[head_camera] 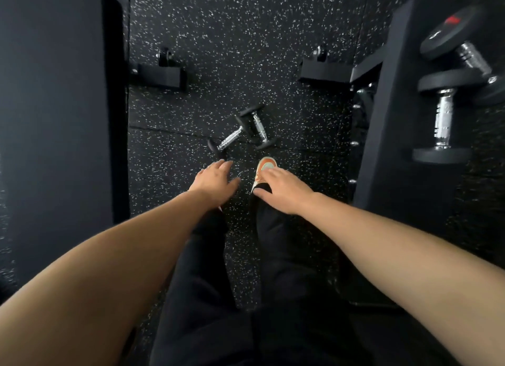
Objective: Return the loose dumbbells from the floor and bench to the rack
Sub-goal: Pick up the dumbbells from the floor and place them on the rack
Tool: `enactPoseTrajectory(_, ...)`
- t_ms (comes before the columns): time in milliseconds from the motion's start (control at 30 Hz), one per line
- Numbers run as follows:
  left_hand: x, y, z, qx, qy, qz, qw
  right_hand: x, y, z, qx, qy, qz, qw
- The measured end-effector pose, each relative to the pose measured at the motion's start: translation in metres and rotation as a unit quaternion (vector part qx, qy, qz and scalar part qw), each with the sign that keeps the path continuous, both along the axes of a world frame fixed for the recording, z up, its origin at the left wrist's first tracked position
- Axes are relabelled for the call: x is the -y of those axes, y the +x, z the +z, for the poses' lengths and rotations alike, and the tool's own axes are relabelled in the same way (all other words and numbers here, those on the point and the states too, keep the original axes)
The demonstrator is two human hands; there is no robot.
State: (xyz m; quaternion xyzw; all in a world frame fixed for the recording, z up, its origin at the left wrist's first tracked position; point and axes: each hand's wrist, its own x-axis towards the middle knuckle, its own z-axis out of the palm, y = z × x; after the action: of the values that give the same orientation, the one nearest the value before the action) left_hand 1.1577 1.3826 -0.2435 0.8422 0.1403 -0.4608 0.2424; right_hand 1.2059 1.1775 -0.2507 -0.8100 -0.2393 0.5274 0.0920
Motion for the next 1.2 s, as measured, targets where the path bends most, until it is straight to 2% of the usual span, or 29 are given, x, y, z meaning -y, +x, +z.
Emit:
enactPoseTrajectory(133,-0.009,0.034,-0.077,-0.003,-0.011,-0.021,1.0,-0.009,0.021,-0.075,-0.002,-0.003,-0.018,1.0)
enactPoseTrajectory(400,-0.031,0.061,-0.278,-0.003,-0.026,-0.084,0.996,-0.021,0.059,-0.26,0.004,-0.046,-0.066,0.997)
enactPoseTrajectory(633,-0.028,0.068,-0.405,0.01,-0.026,-0.03,0.999,-0.036,0.09,-0.389,0.012,-0.053,-0.117,0.992)
enactPoseTrajectory(933,-0.025,0.065,-0.472,-0.002,-0.066,0.091,0.994,-0.061,0.107,-0.468,0.005,-0.065,-0.336,0.94)
enactPoseTrajectory(1200,-0.018,0.069,-0.477,-0.014,-0.043,0.129,0.991,-0.054,0.108,-0.479,0.004,-0.038,-0.382,0.923)
